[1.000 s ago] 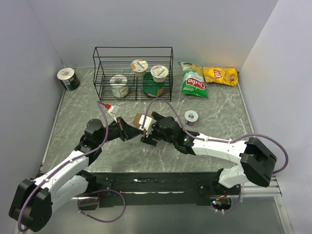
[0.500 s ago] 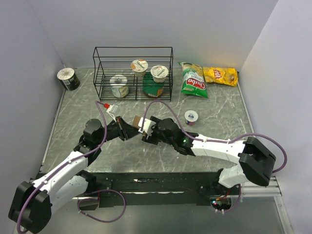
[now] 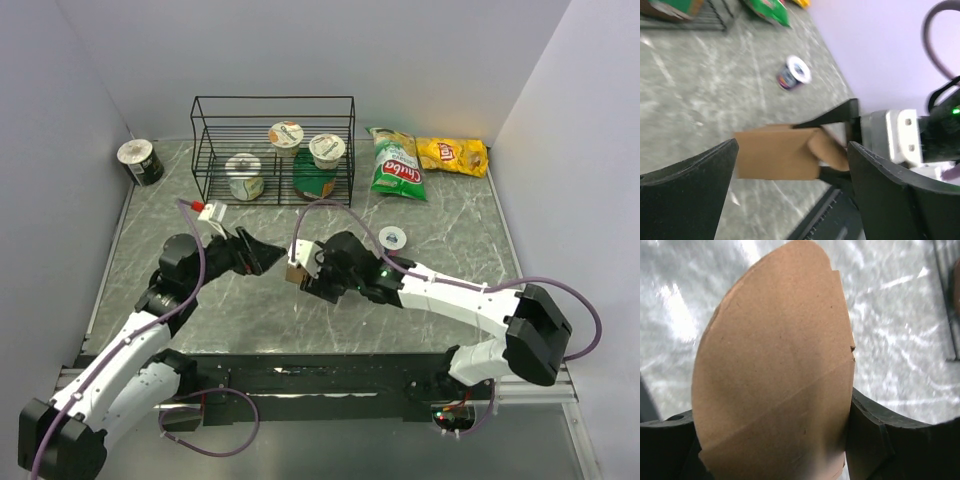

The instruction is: Fold the paper box

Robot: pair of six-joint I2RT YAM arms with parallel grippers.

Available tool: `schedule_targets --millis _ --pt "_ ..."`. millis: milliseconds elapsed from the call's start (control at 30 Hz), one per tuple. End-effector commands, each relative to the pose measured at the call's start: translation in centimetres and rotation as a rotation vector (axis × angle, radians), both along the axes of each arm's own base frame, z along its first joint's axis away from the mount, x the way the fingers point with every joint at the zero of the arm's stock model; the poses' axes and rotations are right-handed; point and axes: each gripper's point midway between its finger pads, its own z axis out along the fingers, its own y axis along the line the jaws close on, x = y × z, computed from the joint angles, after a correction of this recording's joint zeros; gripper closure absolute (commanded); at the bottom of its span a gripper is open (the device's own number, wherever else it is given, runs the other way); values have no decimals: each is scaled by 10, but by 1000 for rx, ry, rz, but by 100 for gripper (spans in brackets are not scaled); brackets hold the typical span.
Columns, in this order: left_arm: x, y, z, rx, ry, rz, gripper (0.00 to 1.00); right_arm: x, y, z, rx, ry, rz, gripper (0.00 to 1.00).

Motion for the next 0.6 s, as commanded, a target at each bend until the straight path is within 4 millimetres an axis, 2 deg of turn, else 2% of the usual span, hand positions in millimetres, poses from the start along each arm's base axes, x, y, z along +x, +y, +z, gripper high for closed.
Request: schedule_targets --millis 0,33,67,100,233,300,367,567 --pt "14 26 -4 86 -32 131 4 -10 -18 16 -60 136 -31 36" --pt "15 29 -12 96 -21 147 4 -15 -26 5 -121 186 -37 36" --pt "15 31 -15 100 -16 162 4 -16 -29 3 -148 207 -39 36" --pt "18 36 -20 111 -5 193 4 -13 -28 7 -155 208 -48 37" --pt "18 43 -40 138 20 226 4 -14 -29 -5 -218 252 -45 37" --pt "18 43 -43 142 19 227 4 -12 -26 -5 -233 263 -39 36" --pt "17 43 -48 148 29 222 4 -12 -25 -15 -276 289 -31 36" --pt "16 42 -52 156 36 212 4 -6 -14 -25 -304 307 -6 34"
